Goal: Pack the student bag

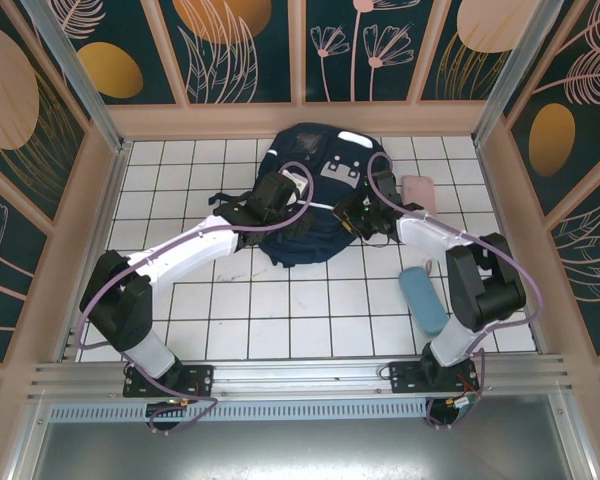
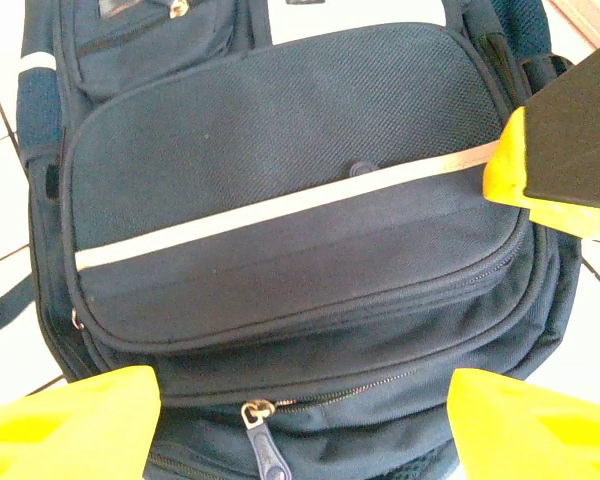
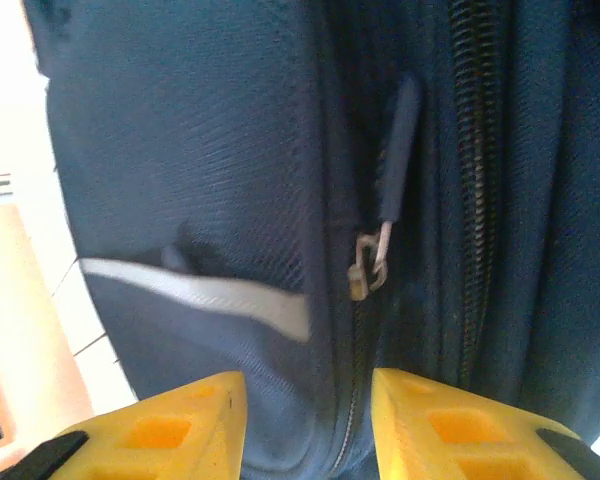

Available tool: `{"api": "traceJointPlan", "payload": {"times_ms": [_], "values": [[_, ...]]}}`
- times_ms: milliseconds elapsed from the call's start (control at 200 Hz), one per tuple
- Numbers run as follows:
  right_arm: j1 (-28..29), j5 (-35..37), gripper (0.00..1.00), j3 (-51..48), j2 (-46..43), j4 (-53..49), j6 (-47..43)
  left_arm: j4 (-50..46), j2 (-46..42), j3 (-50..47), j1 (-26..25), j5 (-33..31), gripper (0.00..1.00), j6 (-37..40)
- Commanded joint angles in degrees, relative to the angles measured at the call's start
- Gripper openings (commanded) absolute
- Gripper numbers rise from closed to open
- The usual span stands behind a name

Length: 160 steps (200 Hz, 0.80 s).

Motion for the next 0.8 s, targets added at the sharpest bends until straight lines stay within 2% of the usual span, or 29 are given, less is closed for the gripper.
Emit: {"api": "traceJointPlan", "payload": {"times_ms": [0,130,215,340,440,546,796], "values": [[0.9,1.9,0.38,2.9,1.7,-4.1,0.3,0.3,-1.1,-2.0,0.5,0.4,0.76,-3.9],[0.9,2.1,0.36,2.8,2.5,-3.4,0.9,-0.1,-2.3,-5.0,1.4,0.9,0.75,-7.6],[0.9,1.6,0.25,3.4,3.6,-3.1,0.6,0.8,-3.2,-7.8,2.4,4.5,0.71,-11.1],[0.9,2.0,0.07,3.7,4.0,-3.0,0.2,3.2,-3.7,-11.9,4.3,10.4,0.6,-15.3],[0.9,2.1,0.0,3.6,3.6,-2.9,-0.2,5.0,-3.0,-13.2,5.9,13.1,0.55,-16.7],[0.9,2.4,0.0,3.4,2.7,-2.7,-0.5,5.9,-0.8,-12.0,7.4,16.0,0.49,-16.8],[0.8,2.8,0.0,2.7,0.4,-2.7,-1.0,3.3,6.5,-6.7,8.8,15.2,0.42,-16.1]]}}
